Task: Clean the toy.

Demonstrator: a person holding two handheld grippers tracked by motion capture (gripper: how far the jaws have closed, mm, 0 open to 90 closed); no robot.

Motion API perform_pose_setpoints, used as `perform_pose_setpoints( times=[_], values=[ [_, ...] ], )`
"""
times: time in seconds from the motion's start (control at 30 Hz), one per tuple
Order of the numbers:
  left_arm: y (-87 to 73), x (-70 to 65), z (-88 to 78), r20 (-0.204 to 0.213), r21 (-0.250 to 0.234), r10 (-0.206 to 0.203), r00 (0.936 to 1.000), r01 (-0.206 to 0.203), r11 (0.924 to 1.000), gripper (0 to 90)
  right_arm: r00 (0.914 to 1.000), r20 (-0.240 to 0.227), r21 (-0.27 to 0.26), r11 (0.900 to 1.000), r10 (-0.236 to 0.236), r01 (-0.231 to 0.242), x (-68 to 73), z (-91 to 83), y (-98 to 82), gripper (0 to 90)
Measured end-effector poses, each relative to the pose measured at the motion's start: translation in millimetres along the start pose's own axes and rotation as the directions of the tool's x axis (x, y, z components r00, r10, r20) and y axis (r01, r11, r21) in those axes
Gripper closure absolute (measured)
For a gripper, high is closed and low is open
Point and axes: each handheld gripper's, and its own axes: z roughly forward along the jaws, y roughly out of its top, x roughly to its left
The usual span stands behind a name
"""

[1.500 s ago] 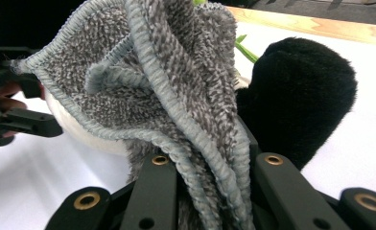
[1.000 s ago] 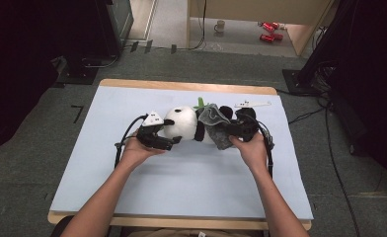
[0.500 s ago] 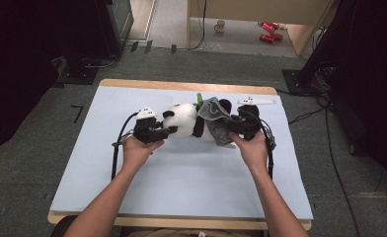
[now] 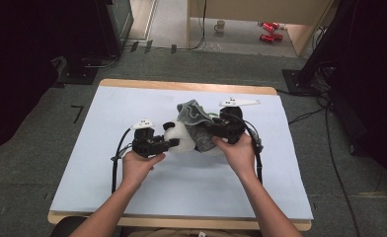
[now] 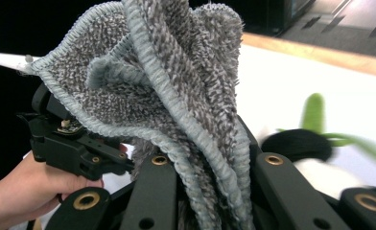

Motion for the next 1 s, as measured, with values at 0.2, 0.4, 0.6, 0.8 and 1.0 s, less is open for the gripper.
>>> perform_pose_setpoints(
  times=[0.2, 0.4, 0.6, 0.8, 1.0],
  values=[
    [-5.4, -3.6, -0.9, -0.02, 0.006, 0.026, 0.9995, -0.026, 0.9996, 57.5, 0.9923, -0.093, -0.001, 0.997, 0.082, -0.083, 8.0, 30.0, -13.1, 78.0],
    [-7.9, -2.3, 2.1, -0.05, 0.03, 0.033, 0.9982, -0.032, 0.999, 57.5, 0.9993, -0.037, 0.063, 0.998, 0.005, -0.002, 10.7, 46.1, -16.8, 78.2],
    [-9.0, 3.2, 2.2, -0.061, 0.054, 0.022, 0.9979, -0.018, 0.9984, 57.4, 0.9985, 0.026, 0.128, 0.991, -0.049, 0.045, 0.6, 41.6, -15.5, 78.4],
    [-7.5, 4.0, 3.3, -0.043, 0.052, 0.058, 0.9974, -0.056, 0.9971, 57.0, 0.998, 0.064, 0.137, 0.991, 0.001, -0.009, -27.9, 19.3, -21.1, 78.9],
    [-4.2, 10.1, 2.8, -0.038, 0.073, 0.046, 0.9982, -0.043, 0.9964, 57.0, 0.9956, 0.088, 0.114, 0.993, 0.033, -0.043, -41.6, 0.0, -18.6, 79.0]
  ],
)
